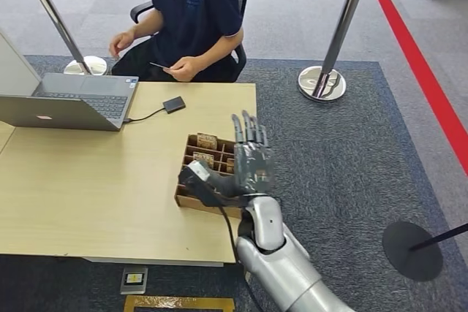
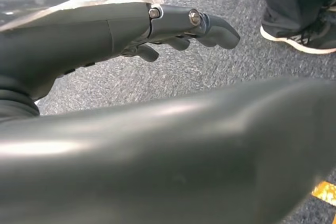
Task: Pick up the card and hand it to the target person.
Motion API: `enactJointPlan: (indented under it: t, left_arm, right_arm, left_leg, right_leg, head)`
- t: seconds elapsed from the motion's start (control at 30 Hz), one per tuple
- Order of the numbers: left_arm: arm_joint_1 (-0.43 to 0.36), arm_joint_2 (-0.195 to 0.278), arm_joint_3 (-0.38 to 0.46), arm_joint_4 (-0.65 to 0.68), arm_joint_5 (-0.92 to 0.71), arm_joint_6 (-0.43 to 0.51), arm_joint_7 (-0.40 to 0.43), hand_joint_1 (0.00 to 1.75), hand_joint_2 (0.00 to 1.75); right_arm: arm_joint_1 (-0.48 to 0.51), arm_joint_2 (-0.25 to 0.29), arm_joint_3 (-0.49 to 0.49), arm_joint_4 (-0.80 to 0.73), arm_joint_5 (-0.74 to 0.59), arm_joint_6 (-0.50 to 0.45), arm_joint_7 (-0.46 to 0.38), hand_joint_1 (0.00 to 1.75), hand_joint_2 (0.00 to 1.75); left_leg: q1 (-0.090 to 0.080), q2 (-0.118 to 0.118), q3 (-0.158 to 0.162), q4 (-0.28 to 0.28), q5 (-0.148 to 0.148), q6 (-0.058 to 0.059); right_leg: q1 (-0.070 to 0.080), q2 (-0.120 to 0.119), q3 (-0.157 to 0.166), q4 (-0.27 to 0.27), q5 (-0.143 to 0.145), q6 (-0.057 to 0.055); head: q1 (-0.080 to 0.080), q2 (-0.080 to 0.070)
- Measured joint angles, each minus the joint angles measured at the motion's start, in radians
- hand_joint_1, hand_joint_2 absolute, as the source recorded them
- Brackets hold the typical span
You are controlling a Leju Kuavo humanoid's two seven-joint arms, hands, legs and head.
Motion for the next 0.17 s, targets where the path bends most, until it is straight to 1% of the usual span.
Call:
enactJointPlan:
  t: [0.07,0.13,0.17]
  left_arm:
    - [0.001,0.000,0.011,0.000,0.002,-0.013,-0.011,0.00,0.00]
    - [0.001,0.000,0.017,0.000,0.001,-0.020,-0.014,0.00,0.00]
    - [0.001,0.000,0.019,0.000,0.000,-0.021,-0.014,0.00,0.00]
  right_arm:
    - [0.158,-0.039,-0.192,-0.160,0.026,-0.054,-0.068,0.00,0.00]
    - [0.262,-0.046,-0.349,-0.283,-0.006,-0.065,-0.150,0.00,0.00]
    - [0.287,-0.046,-0.386,-0.312,-0.015,-0.067,-0.170,0.00,0.00]
  left_leg:
    - [0.000,0.000,-0.001,0.000,-0.001,0.001]
    - [0.000,0.000,-0.001,0.000,-0.001,0.002]
    - [0.000,0.000,-0.001,0.000,-0.002,0.002]
  right_leg:
    - [0.000,0.000,0.000,-0.001,0.000,0.000]
    - [0.000,0.000,0.000,-0.001,0.000,0.000]
    - [0.000,0.000,0.000,-0.001,0.000,0.000]
  head:
    - [0.000,0.000]
    - [0.000,0.000]
    - [0.000,0.000]
